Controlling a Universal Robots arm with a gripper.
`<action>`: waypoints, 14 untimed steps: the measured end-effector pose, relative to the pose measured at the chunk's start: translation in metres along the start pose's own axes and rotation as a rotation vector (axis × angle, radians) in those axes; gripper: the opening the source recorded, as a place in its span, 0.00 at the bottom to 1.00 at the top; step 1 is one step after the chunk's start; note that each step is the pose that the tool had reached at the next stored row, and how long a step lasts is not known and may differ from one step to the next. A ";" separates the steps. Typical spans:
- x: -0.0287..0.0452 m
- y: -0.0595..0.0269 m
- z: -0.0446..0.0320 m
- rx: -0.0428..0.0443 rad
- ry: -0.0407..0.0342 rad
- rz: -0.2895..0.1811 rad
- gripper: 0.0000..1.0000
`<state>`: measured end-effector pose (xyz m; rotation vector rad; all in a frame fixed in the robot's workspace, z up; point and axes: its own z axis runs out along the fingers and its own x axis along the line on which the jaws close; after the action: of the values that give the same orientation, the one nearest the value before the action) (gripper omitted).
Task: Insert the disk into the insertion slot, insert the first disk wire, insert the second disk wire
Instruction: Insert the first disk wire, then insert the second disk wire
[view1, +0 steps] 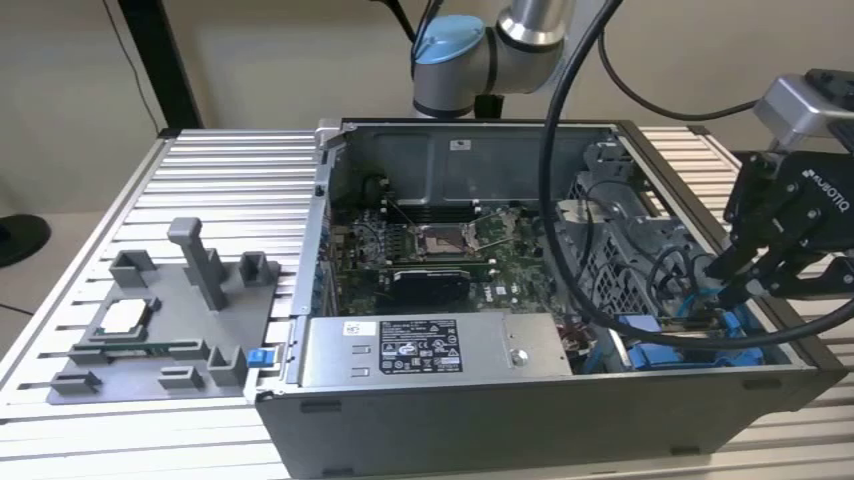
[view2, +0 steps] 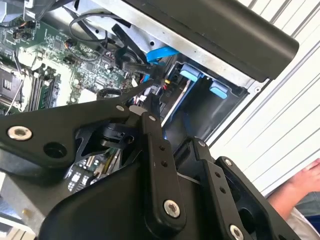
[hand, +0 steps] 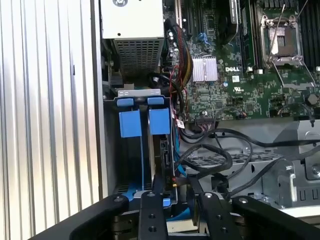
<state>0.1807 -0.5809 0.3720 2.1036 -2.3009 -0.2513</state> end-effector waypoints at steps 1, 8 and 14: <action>-0.0002 -0.0020 -0.0003 -0.0002 0.0001 0.000 1.00; -0.0016 -0.0156 -0.0019 -0.0012 0.0003 0.000 1.00; -0.0034 -0.0185 -0.0023 -0.0012 0.0001 0.000 1.00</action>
<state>0.1996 -0.5793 0.3723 2.1032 -2.3000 -0.2526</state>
